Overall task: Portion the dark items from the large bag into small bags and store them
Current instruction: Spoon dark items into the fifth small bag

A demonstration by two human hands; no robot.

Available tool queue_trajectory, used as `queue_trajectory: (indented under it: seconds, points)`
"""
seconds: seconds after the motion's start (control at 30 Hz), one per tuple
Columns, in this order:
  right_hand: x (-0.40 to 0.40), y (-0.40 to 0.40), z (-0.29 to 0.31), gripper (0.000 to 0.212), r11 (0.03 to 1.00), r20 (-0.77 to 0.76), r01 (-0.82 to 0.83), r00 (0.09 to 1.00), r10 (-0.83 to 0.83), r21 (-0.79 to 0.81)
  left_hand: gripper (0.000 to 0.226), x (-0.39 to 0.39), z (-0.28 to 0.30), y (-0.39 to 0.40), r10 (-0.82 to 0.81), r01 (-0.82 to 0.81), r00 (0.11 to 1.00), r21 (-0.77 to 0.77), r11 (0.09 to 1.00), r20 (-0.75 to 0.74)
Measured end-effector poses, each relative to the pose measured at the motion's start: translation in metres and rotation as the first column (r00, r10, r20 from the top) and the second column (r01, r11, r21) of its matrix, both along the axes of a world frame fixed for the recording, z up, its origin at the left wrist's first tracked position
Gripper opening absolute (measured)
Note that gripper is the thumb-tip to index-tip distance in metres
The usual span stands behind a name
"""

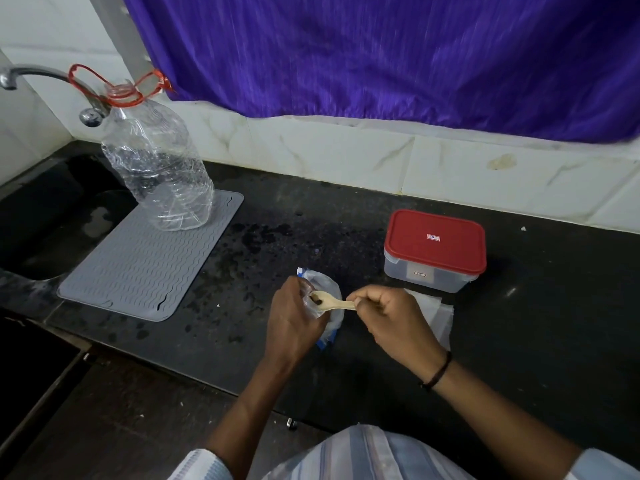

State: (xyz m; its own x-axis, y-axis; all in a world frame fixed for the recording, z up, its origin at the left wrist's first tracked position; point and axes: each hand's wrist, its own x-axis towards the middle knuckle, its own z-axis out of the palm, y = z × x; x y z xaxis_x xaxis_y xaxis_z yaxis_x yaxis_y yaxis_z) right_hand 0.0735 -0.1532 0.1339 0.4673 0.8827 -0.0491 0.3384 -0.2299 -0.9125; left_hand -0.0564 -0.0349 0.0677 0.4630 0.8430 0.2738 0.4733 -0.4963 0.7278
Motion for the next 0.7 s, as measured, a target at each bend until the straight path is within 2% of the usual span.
queue_trajectory:
  seconds: [0.07,0.1,0.2,0.27,0.33,0.4,0.43,0.5,0.57,0.7]
  points:
    - [-0.004,0.000,0.004,0.018,0.995,0.284,-0.100,0.954,0.098,-0.007,0.028,0.002,0.001,-0.002,-0.025,0.026,1.000,0.050,0.998,-0.018]
    - [-0.006,0.000,0.008,0.018,0.987,0.431,-0.159,0.890,0.147,-0.008,0.029,0.002,0.001,-0.003,-0.038,0.039,0.999,0.048,0.998,-0.021]
    - [-0.010,0.000,0.008,0.027,0.960,0.801,-0.277,0.570,0.184,-0.023,0.028,0.001,-0.001,-0.005,-0.063,0.063,0.998,-0.003,0.998,0.008]
    - [-0.008,0.001,0.007,0.032,0.957,0.886,-0.291,0.444,0.134,0.001,0.026,0.000,-0.002,-0.005,-0.036,0.038,0.999,-0.050,0.998,0.038]
    - [-0.002,0.000,0.006,0.028,0.940,0.921,-0.337,0.378,0.090,0.047,0.026,-0.001,-0.001,-0.003,0.018,-0.010,0.998,-0.121,0.993,0.066]
    - [0.002,-0.002,0.005,0.026,0.943,0.912,-0.318,0.408,0.047,0.094,0.028,-0.006,0.000,0.000,0.096,-0.082,0.993,-0.184,0.980,0.067]
    - [0.004,-0.002,0.002,0.025,0.954,0.875,-0.274,0.484,0.025,0.124,0.030,-0.009,-0.001,0.002,0.133,-0.117,0.989,-0.212,0.970,0.065]
    - [0.009,0.000,-0.005,0.024,0.980,0.718,-0.142,0.696,-0.001,0.139,0.033,-0.015,-0.003,0.006,0.192,-0.170,0.980,-0.277,0.946,0.055]
    - [0.015,0.007,-0.017,0.020,0.997,0.583,-0.074,0.811,0.043,0.030,0.034,-0.017,-0.005,0.009,0.238,-0.217,0.971,-0.348,0.912,0.019]
    - [0.012,0.019,-0.043,0.020,0.970,0.574,-0.060,0.797,0.189,-0.236,0.041,-0.013,-0.004,0.010,0.239,-0.286,0.958,-0.475,0.832,-0.157]
